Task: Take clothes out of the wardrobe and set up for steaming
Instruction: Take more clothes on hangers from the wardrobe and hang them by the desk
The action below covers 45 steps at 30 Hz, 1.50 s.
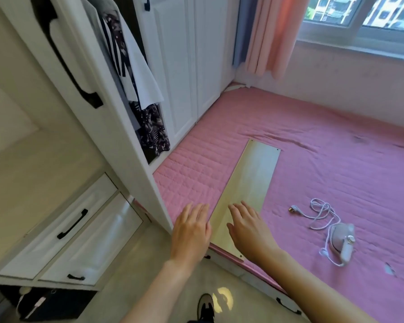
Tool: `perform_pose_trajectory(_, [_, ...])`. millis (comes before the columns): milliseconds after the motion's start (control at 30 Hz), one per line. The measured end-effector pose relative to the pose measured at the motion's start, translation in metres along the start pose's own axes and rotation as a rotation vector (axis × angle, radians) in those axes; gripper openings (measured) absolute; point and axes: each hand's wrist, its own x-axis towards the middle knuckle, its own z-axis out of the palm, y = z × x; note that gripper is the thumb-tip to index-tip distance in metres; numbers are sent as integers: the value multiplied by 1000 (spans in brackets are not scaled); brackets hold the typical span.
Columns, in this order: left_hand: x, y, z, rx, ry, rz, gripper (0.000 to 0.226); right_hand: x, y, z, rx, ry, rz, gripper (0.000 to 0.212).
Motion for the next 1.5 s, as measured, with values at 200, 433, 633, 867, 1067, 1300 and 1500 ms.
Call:
perform_pose_trajectory(200, [72, -17, -9, 15, 39, -36, 45, 72, 21, -12, -14, 31, -16, 46])
perform_pose_trajectory(433, [134, -24, -18, -13, 108, -102, 52, 147, 54, -28, 42, 58, -62, 50])
perform_pose_trajectory(633, [191, -29, -33, -11, 246, -189, 48, 221, 88, -49, 33, 92, -161, 45])
perform_pose_trajectory(867, [262, -42, -61, 80, 409, -322, 43, 304, 101, -72, 40, 159, -340, 42])
perform_pose_trajectory(1067, [303, -57, -102, 131, 502, -408, 40, 366, 84, -97, 77, 204, -497, 45])
perform_pose_trajectory(1300, [345, -84, -161, 165, 655, -535, 36, 433, 38, -133, 105, 264, -654, 41])
perform_pose_trajectory(1500, [389, -125, -199, 171, 705, -649, 38, 499, -6, -156, 104, 252, -713, 42])
